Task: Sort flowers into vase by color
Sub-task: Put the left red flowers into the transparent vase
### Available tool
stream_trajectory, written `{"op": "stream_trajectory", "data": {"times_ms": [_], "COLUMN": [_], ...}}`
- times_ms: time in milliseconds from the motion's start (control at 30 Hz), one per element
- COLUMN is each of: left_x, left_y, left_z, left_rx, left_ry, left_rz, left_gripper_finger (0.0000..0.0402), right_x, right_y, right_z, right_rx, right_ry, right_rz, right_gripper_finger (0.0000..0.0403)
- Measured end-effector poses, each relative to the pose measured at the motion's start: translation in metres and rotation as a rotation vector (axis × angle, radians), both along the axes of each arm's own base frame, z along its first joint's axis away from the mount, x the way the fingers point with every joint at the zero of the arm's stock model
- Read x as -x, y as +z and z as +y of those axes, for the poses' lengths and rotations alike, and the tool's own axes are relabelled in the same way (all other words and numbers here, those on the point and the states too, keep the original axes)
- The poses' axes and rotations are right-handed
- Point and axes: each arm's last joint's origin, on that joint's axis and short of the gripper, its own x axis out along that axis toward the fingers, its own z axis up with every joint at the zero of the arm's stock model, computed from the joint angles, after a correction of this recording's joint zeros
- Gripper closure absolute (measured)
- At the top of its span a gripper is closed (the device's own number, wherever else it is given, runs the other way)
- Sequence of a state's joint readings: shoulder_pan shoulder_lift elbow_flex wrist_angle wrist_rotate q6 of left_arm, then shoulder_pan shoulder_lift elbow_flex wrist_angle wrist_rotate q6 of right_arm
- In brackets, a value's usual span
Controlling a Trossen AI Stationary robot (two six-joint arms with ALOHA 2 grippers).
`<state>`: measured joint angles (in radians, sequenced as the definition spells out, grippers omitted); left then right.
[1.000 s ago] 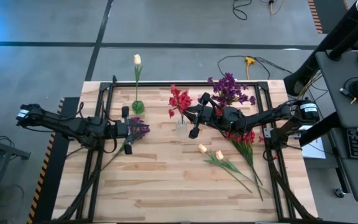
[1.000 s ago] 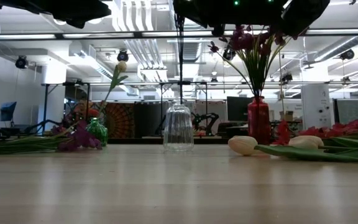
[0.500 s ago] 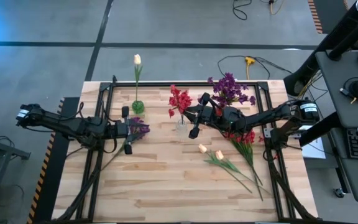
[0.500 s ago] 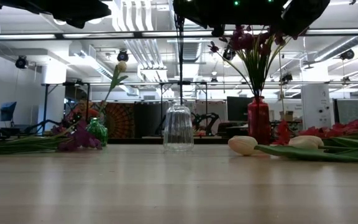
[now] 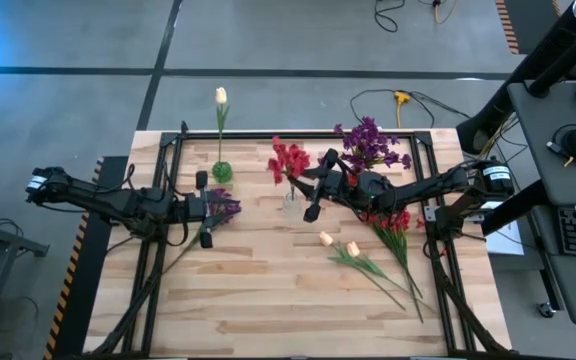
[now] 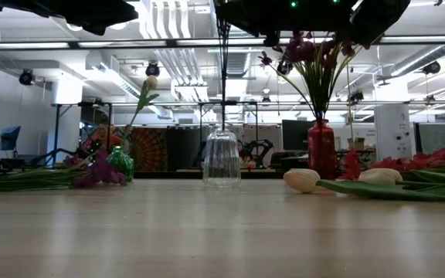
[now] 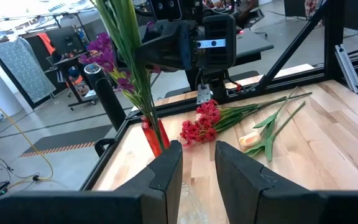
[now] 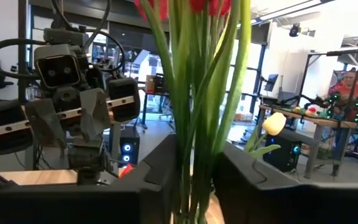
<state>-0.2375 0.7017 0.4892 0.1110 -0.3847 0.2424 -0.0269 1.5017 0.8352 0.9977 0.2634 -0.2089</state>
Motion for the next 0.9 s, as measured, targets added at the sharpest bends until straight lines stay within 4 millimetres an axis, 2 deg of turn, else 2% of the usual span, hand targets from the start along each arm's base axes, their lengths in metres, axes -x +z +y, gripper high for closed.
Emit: {"op": "stream_trajectory", "data": {"times_ms": [333,600,900], "left_x": [0.000,0.000,0.000], "left_y": [0.000,0.000,-0.001], "left_z": [0.000,0.000,0.000], "left_rx": [0.000,0.000,-0.001], "left_ry": [0.000,0.000,0.000], "left_rz": [0.000,0.002,0.007], "left_gripper_finger": [0.0322,0.0322,0.0322], "right_x": [0.000,0.000,0.012], "right_y": [0.000,-0.001,0.012], "right_z": [0.000,0.000,0.001], "right_rx": [0.000,-0.010,-0.052], "right_ry": [0.000,0.000,0.010], "right_rz": [0.000,0.025,0.068], "right_gripper_finger": [0.0253,0.0225,0.0204]}}
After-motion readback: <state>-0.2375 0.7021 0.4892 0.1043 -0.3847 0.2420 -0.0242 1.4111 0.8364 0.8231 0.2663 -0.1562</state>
